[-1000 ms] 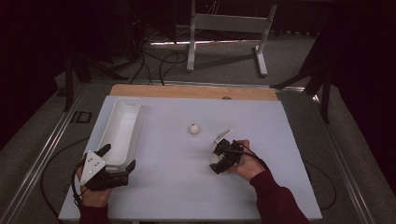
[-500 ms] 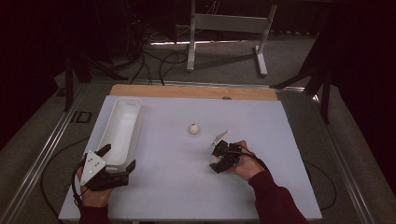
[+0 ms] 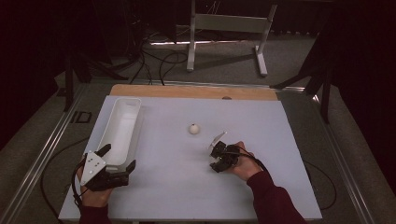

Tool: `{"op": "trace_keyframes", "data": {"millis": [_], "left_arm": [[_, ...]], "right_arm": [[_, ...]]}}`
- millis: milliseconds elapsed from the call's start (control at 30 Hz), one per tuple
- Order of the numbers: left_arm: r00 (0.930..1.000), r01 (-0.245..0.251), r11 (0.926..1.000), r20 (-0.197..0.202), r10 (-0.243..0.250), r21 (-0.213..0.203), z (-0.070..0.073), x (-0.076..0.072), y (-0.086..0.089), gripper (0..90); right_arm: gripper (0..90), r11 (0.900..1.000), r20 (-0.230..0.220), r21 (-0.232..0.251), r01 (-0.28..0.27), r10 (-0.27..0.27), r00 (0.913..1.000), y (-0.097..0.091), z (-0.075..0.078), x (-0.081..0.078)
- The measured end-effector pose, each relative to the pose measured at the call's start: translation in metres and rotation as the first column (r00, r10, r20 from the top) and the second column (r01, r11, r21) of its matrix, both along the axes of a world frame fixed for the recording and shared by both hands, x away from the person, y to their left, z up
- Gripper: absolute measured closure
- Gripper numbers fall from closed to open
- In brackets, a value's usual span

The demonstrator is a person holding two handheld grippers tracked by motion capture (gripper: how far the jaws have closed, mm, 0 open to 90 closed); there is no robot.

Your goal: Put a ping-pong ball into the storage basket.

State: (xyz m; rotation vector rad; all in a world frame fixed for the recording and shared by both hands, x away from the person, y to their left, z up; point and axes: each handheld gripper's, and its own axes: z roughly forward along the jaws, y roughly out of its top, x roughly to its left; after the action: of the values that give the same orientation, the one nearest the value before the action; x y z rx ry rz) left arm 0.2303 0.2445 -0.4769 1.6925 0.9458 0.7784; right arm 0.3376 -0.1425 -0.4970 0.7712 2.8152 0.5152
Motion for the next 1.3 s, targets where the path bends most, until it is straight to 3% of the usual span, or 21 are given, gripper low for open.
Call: {"op": "trace_keyframes", "data": {"millis": [433, 1300], "left_arm": [[1.0000, 0.003, 1.0000, 0.003, -0.003, 0.003, 0.000, 0.000, -0.001, 0.5], [1.0000, 0.006, 1.0000, 0.001, -0.006, 0.005, 0.000, 0.000, -0.001, 0.4]], "right_arm": [[50.4, 0.9984, -0.025, 0.047, 0.030, -0.029, 0.9993, -0.005, 0.007, 0.000], [50.5, 0.9947, 0.006, 0.087, 0.056, -0.057, 0.9984, 0.000, 0.032, -0.005]]}}
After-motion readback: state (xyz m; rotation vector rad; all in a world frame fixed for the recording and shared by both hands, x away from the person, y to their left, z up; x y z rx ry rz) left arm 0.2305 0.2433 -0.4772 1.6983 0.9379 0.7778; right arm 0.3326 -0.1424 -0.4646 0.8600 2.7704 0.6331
